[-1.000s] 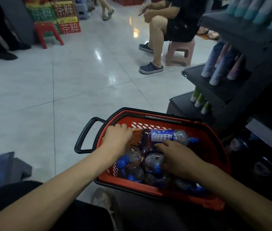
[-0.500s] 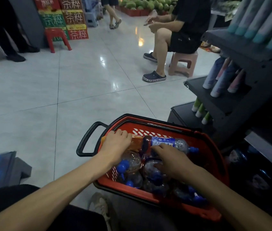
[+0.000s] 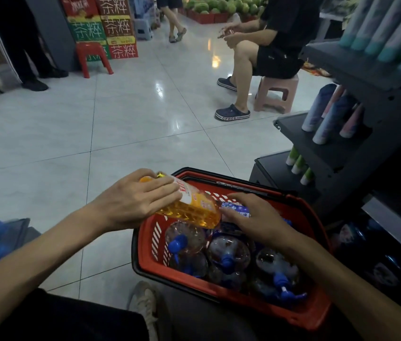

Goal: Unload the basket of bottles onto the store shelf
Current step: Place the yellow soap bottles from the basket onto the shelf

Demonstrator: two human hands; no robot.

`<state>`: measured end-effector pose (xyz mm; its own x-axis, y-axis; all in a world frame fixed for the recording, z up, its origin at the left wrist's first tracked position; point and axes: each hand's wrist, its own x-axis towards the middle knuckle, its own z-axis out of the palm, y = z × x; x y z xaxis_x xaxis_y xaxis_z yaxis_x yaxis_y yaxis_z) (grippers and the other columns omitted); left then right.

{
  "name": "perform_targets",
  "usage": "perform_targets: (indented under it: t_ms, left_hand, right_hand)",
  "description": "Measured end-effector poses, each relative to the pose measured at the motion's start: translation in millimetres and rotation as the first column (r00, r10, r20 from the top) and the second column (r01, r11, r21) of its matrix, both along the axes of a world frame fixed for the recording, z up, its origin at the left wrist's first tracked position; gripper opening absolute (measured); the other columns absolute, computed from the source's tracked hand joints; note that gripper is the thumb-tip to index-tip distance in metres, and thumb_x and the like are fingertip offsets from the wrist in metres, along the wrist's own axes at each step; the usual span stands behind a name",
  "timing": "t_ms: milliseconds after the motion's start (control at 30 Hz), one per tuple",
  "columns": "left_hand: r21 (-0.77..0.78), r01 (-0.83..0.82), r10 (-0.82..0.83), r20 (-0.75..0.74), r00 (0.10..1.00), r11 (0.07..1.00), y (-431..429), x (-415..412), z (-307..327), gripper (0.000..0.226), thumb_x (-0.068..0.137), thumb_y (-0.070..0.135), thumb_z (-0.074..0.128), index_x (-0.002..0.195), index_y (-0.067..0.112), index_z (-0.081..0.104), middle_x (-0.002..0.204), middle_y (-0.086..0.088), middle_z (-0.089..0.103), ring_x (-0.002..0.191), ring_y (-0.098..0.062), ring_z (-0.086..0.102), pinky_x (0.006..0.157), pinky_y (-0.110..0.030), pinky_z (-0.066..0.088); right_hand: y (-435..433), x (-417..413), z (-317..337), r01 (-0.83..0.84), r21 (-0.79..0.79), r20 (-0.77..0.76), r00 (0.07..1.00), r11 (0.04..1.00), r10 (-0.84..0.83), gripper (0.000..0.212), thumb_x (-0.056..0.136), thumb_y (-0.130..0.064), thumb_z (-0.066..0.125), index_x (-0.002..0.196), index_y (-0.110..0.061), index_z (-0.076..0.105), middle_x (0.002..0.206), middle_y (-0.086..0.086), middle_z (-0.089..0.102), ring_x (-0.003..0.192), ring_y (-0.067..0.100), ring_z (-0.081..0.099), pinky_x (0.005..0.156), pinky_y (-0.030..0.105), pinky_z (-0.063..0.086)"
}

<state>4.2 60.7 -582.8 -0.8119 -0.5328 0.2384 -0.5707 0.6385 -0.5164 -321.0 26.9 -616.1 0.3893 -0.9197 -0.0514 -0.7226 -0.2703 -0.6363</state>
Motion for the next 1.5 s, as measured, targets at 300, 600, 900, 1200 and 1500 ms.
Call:
perform_targets:
  t_ms: [300,600,900,1200,1500]
  left_hand:
    - [-0.268,0.333,-0.354,-0.035,0.935,0.904,-11,-62,20,0.038,0.103,0.015,0.065,0.142,0.011,0.062,0.147,-0.008,0.06,0.139,-0.023,0.054,0.106,-0.052,0.051]
    - [-0.165,0.179,-0.211,-0.205,0.956,0.97,-36,-109,7,0.046,0.099,0.011,0.069,0.144,0.017,0.06,0.158,-0.013,0.048,0.147,-0.032,0.045,0.116,-0.052,0.04]
    - [0.743,0.197,0.712,-0.669,0.213,0.639,-19,-185,1,0.062,0.091,0.055,0.069,0.146,0.031,0.05,0.141,0.012,0.056,0.126,-0.007,0.056,0.102,-0.03,0.051]
    - [0.76,0.46,0.822,-0.56,0.107,0.459,-33,-235,-4,0.05,0.072,0.035,0.09,0.112,0.028,0.061,0.107,0.011,0.07,0.103,-0.006,0.068,0.076,-0.02,0.059]
    - [0.658,0.61,0.762,-0.634,0.132,0.441,-32,-270,15,0.055,0.07,0.03,0.088,0.119,0.019,0.066,0.109,0.006,0.075,0.097,-0.003,0.073,0.075,-0.02,0.061]
  right_hand:
    - [-11,-23,23,-0.253,0.454,0.337,0.936,0.855,0.098,0.105,0.065,-0.01,0.096,0.151,-0.035,0.041,0.136,-0.009,0.063,0.125,0.01,0.062,0.102,0.031,0.055]
    - [8,-35,0,0.002,0.484,0.362,0.91,0.875,-0.202,0.094,0.05,-0.032,0.1,0.131,-0.026,0.053,0.122,-0.001,0.071,0.111,0.013,0.07,0.099,0.041,0.058]
    - [15,-54,27,0.278,0.332,0.431,0.806,0.901,-0.407,0.077,0.068,-0.012,0.094,0.127,-0.02,0.046,0.111,-0.01,0.063,0.096,0.0,0.061,0.061,0.008,0.051]
    - [27,-76,30,0.457,0.15,0.334,0.811,0.877,-0.48,0.095,0.041,-0.048,0.093,0.121,-0.037,0.045,0.11,-0.011,0.066,0.102,0.005,0.066,0.087,0.033,0.06]
    - [49,-132,45,0.441,0.118,0.42,0.79,0.89,-0.447,0.085,0.062,-0.024,0.095,0.134,-0.033,0.05,0.12,-0.008,0.07,0.111,0.007,0.068,0.088,0.037,0.062]
